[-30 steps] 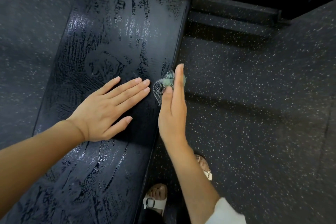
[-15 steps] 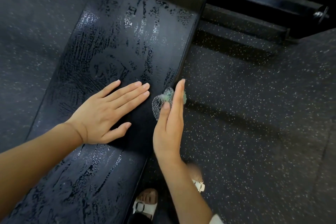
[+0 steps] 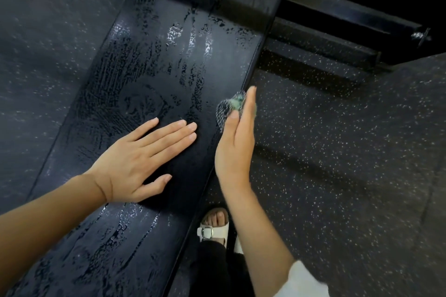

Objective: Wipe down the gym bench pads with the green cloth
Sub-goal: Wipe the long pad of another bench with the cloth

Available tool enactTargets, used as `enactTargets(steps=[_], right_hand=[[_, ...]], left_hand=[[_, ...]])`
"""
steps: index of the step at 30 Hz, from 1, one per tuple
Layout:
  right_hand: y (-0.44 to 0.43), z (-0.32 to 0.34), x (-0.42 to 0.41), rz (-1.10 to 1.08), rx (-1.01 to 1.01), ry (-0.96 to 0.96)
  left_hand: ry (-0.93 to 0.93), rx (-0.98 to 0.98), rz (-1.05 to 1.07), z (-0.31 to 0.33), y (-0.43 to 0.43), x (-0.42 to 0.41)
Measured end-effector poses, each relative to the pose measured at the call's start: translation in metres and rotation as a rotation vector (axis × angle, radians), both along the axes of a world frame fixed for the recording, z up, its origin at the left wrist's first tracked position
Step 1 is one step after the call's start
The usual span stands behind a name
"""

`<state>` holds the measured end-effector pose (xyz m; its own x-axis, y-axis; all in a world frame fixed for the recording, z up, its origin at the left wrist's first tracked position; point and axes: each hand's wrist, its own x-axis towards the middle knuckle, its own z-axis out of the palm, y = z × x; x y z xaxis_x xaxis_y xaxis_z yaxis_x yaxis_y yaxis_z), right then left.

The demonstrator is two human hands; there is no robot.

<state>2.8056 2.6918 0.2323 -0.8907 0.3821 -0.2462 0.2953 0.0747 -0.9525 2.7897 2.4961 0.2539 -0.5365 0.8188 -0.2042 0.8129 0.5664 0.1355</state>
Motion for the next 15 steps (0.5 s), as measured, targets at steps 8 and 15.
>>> enactTargets(steps=[8, 15], right_hand=[[-0.034, 0.014, 0.064, 0.025, 0.034, -0.030], [-0.022, 0.010, 0.032, -0.023, 0.024, -0.070]], left_hand=[[-0.034, -0.005, 0.006, 0.002, 0.001, -0.002], [-0.042, 0.005, 0.000, 0.001, 0.000, -0.002]])
